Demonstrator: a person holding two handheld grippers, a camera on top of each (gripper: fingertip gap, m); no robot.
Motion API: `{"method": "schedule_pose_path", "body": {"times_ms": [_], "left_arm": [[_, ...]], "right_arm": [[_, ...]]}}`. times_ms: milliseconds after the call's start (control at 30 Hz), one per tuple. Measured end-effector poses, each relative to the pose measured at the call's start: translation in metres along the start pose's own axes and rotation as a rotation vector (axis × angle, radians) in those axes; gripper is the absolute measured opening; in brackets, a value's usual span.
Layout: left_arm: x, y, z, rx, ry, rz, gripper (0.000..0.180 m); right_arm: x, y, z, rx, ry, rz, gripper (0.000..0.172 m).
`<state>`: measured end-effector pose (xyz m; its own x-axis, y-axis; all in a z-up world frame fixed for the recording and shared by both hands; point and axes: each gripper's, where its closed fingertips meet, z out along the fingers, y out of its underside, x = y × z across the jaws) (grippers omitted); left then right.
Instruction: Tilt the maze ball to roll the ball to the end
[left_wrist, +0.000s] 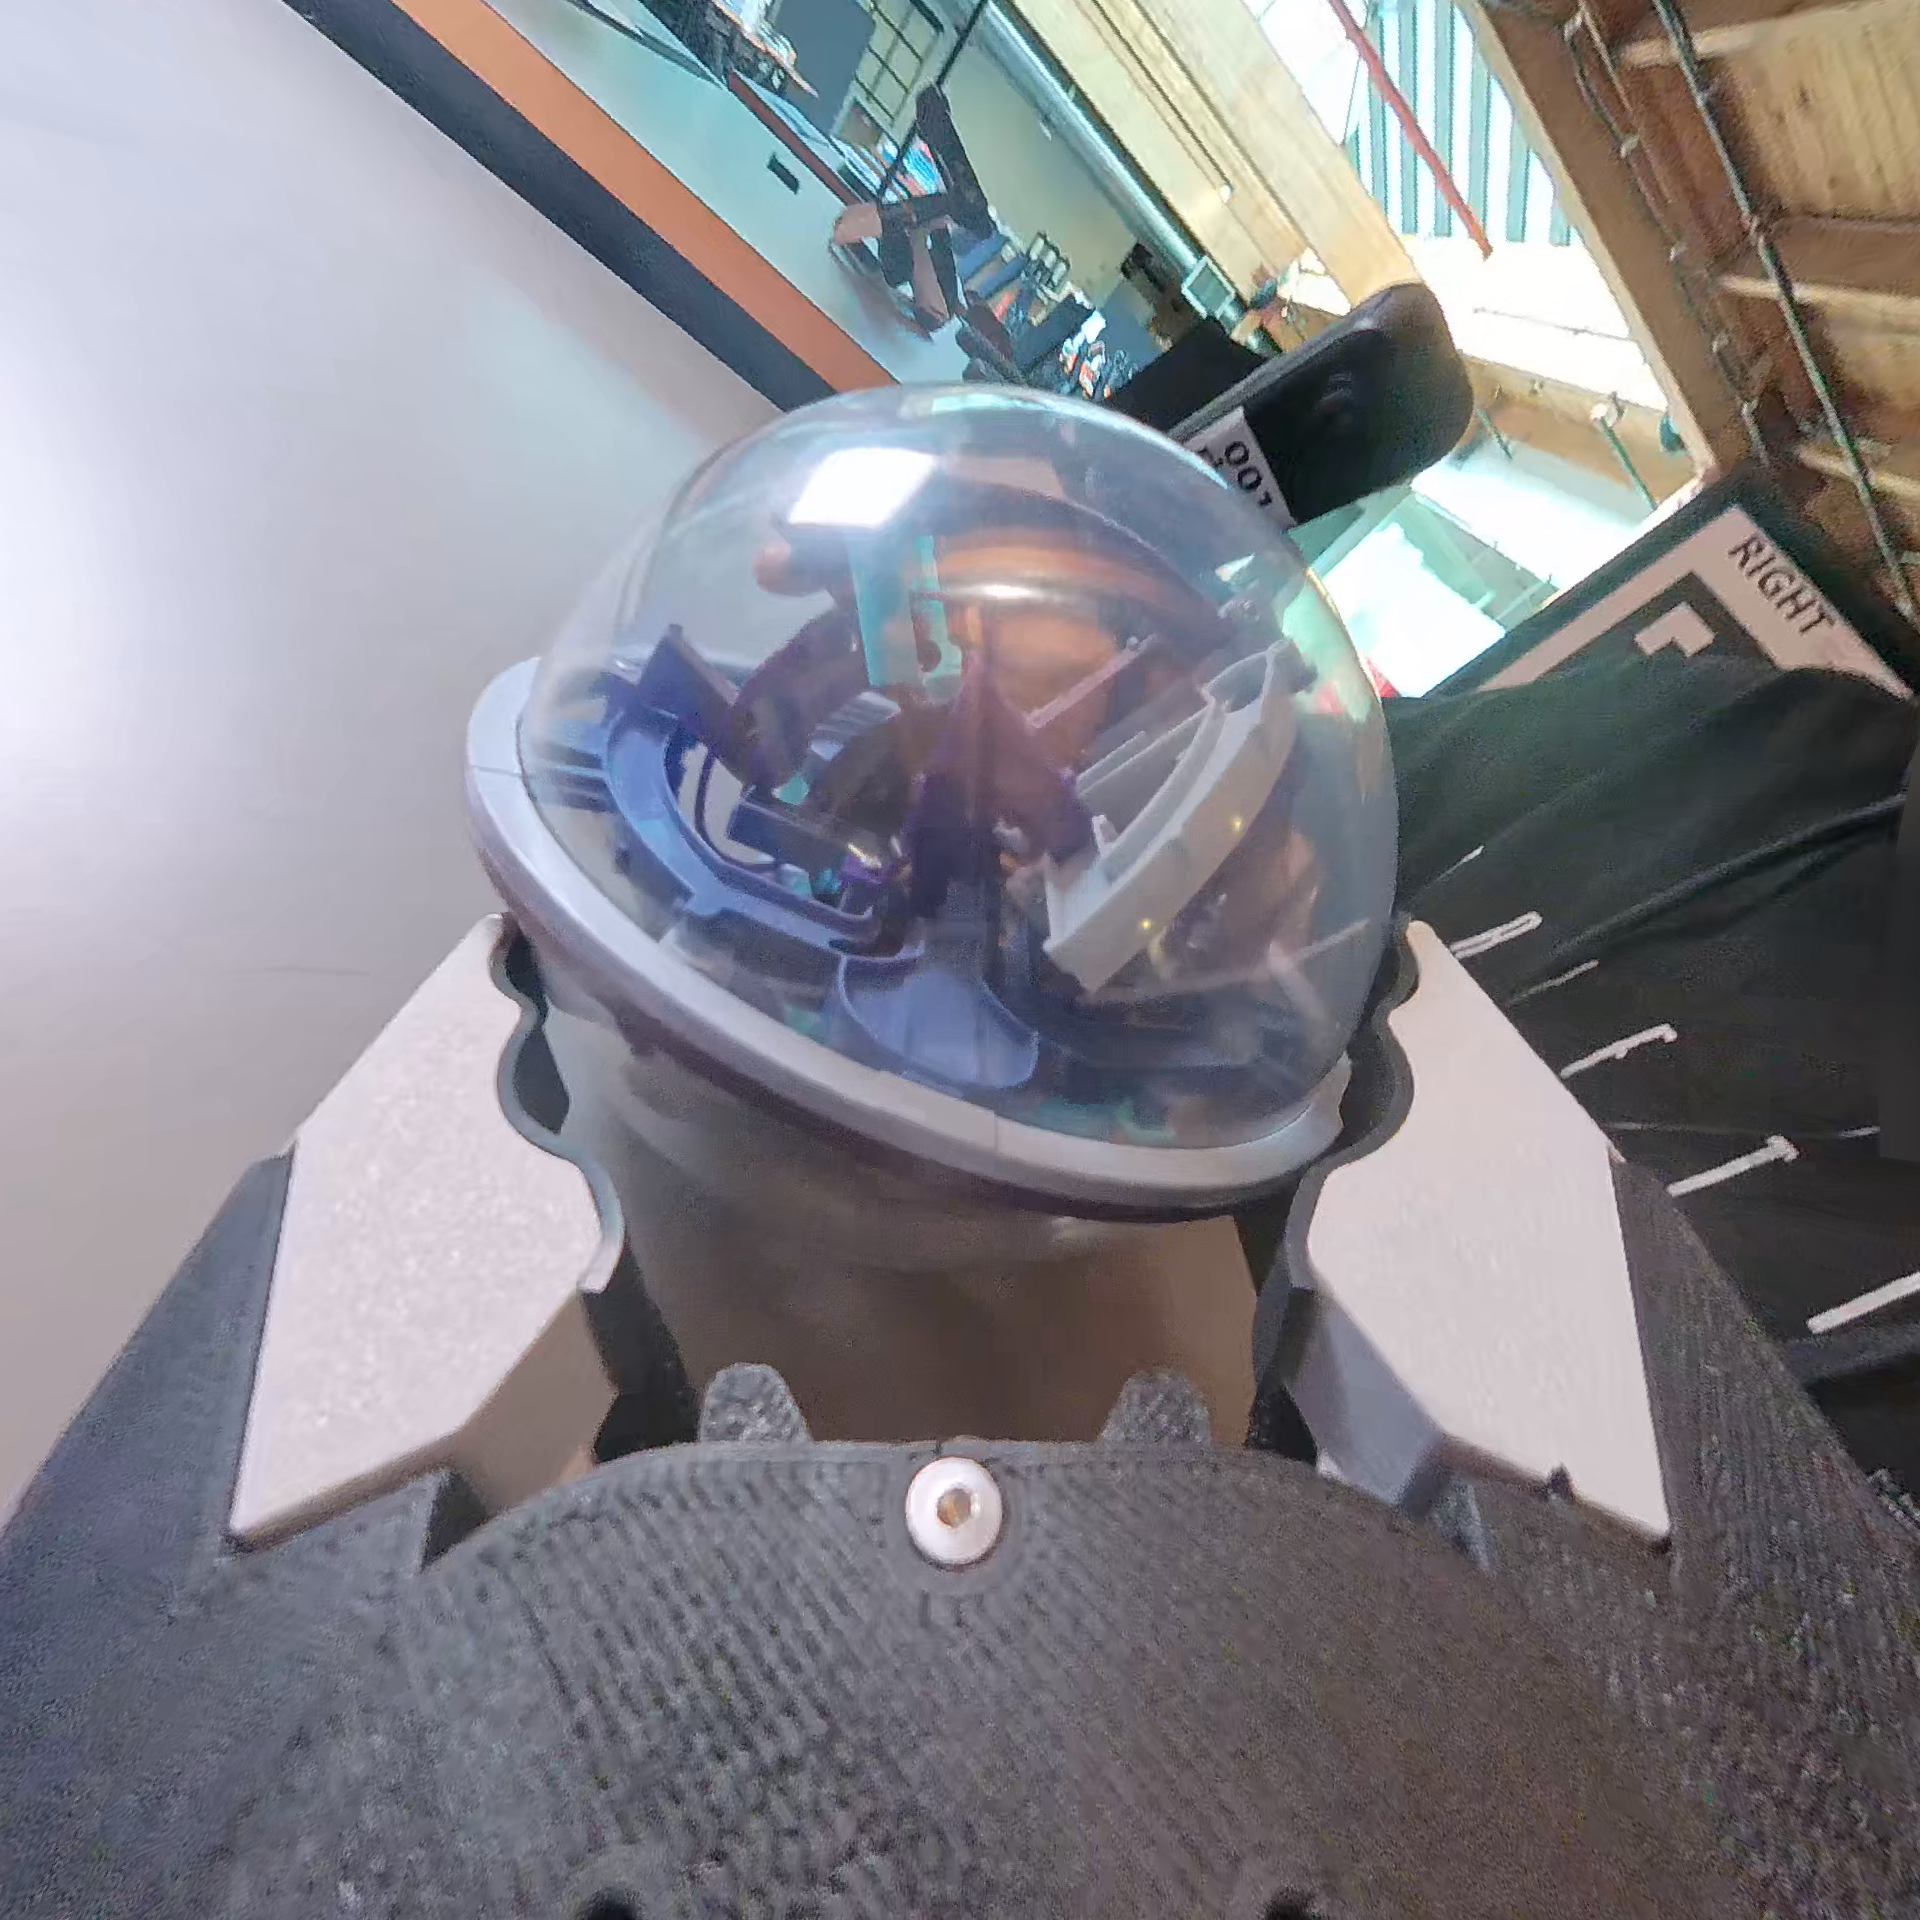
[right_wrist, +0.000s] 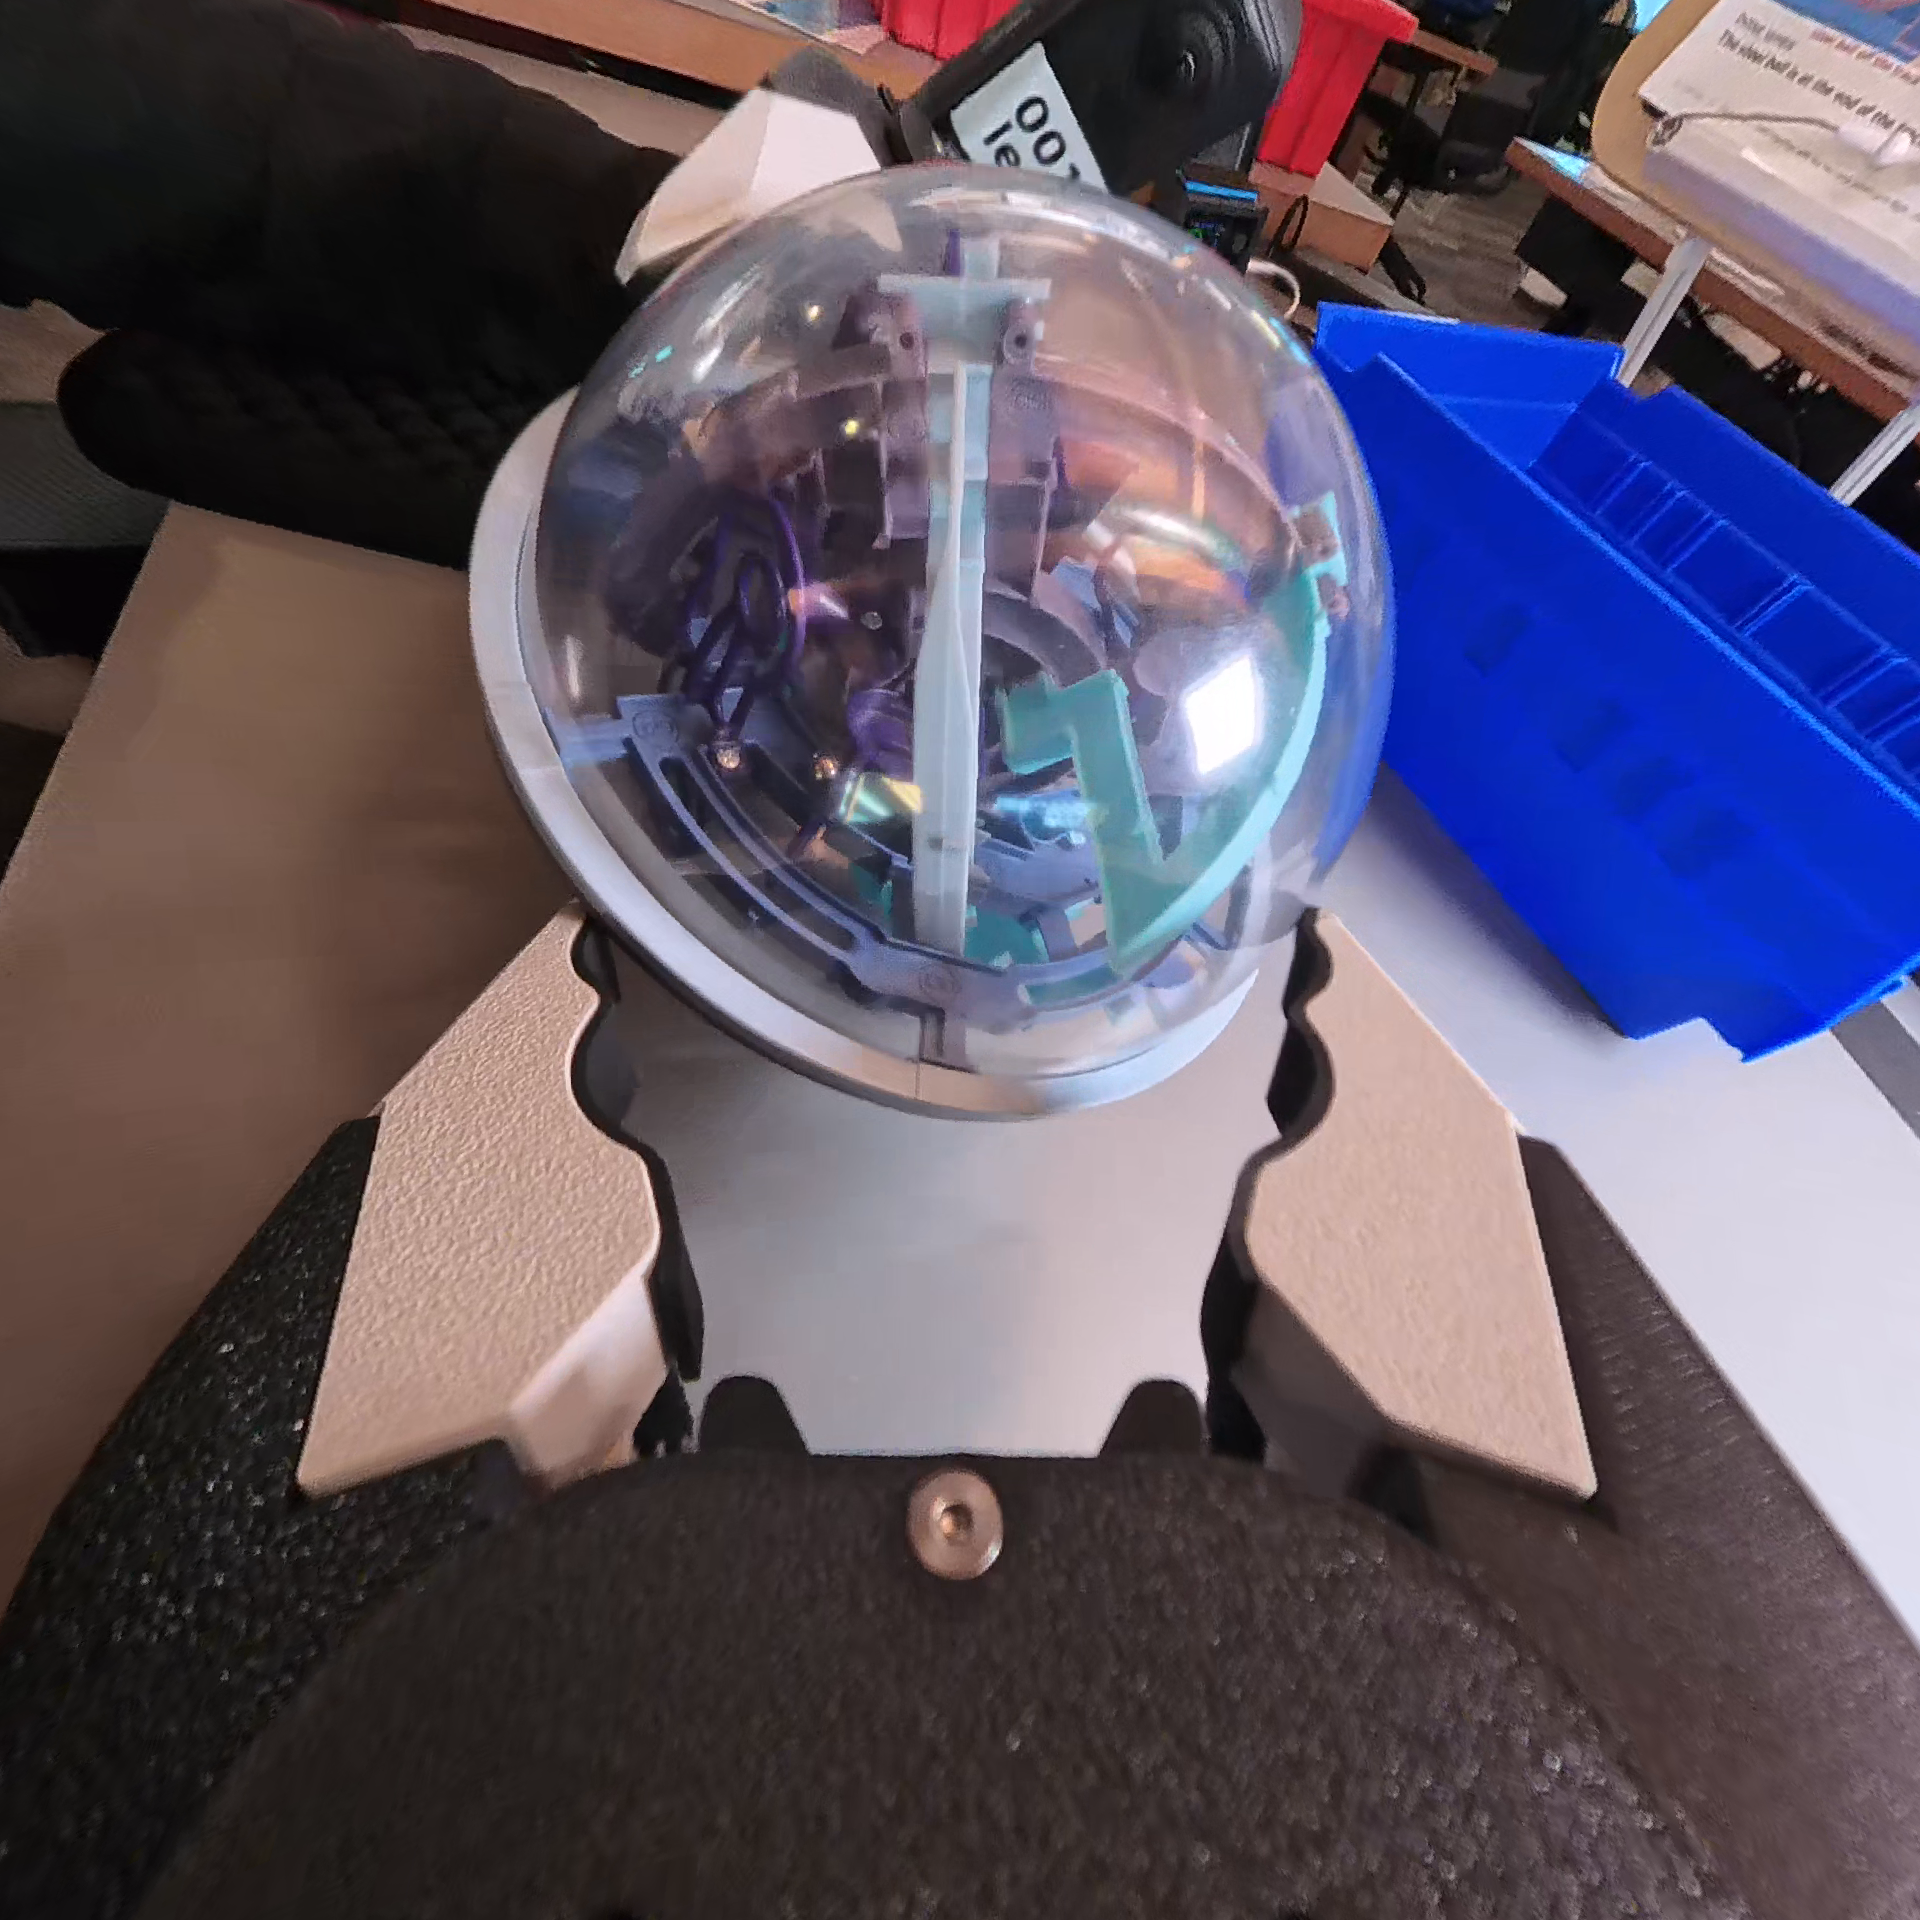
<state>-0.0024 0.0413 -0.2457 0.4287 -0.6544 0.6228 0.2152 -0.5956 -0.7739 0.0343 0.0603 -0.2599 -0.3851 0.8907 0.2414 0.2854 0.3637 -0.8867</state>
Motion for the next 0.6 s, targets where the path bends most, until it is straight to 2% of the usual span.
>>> {"method": "schedule_pose_path", "body": {"times_ms": [133,200,300,400,533,600], "left_arm": [[-0.002,-0.007,-0.004,0.056,-0.021,-0.011,0.149],[0.006,-0.005,-0.007,0.059,-0.017,0.056,0.157],[0.004,0.009,-0.007,-0.01,-0.121,0.19,0.156],[-0.008,0.013,0.002,-0.048,-0.247,0.255,0.158],[-0.004,-0.003,0.001,-0.003,-0.198,0.223,0.157],[-0.004,-0.01,-0.002,0.016,-0.165,0.204,0.154]], "right_arm": [[0.002,0.009,0.002,-0.032,-0.022,0.039,0.122],[0.0,0.018,0.004,-0.067,-0.048,0.073,0.121],[-0.002,0.02,0.005,-0.087,-0.074,0.094,0.117],[-0.002,0.023,0.007,-0.114,-0.097,0.136,0.113],[-0.02,0.042,0.004,-0.243,-0.206,0.112,0.114],[-0.023,0.042,-0.005,-0.253,-0.248,0.061,0.116]]}}
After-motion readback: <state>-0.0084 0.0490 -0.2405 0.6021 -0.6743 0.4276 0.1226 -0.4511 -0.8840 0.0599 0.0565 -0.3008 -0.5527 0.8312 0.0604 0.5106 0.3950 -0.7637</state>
